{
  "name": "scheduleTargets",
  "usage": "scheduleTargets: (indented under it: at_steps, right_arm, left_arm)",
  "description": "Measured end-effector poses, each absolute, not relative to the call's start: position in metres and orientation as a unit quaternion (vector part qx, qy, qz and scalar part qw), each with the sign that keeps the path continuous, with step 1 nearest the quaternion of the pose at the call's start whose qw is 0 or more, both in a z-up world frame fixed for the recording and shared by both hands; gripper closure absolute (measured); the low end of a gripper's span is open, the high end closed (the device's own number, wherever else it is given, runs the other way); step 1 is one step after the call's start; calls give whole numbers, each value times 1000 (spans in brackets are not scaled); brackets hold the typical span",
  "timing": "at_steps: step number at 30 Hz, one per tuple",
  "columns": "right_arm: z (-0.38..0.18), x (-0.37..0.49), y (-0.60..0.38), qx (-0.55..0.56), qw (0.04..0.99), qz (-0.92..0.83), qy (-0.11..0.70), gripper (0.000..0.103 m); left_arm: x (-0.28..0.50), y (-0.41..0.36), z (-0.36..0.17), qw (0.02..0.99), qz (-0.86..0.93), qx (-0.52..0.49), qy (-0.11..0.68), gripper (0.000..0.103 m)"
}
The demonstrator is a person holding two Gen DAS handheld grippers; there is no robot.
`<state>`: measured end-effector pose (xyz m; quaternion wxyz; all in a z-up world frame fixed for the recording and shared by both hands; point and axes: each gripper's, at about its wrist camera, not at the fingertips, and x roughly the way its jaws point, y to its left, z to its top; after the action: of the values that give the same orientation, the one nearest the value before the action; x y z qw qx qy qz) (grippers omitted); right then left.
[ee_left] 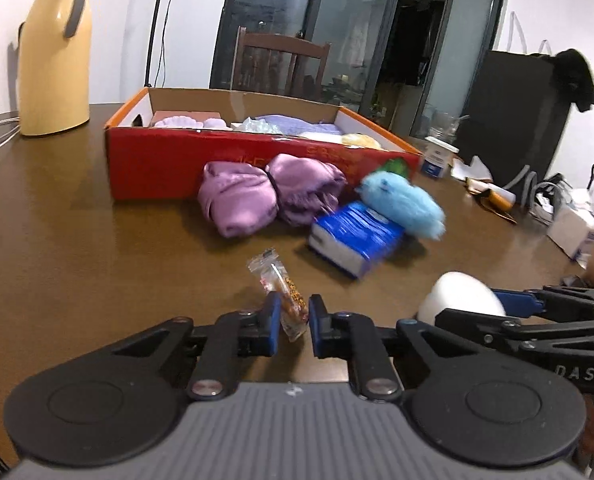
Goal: Organize soft objects
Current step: 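Grasp the small snack packet with the left gripper while the right gripper grasps the white round foam puck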
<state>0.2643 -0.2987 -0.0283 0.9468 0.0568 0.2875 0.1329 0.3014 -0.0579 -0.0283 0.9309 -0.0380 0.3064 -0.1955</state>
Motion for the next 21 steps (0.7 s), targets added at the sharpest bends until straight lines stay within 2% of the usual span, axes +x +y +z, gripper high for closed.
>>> scheduleTargets:
  at_steps: [5,11,15,21]
  right_arm:
    - [-20,222,-292,57,948,150,274,47]
    - [-5,205,-285,55,952,161,254,47]
    - [16,219,-286,55,955,178,230,47]
    - [62,307,-296,72,960,187,196,47]
  left_arm:
    - [245,-46,-12,935,-208,-33,284,88]
    - [225,-38,6,943,-207,-37,258,88]
    - [246,-28,21,947,-212,-43,238,88]
    - [343,-12,65,953,-214,-28,213,88]
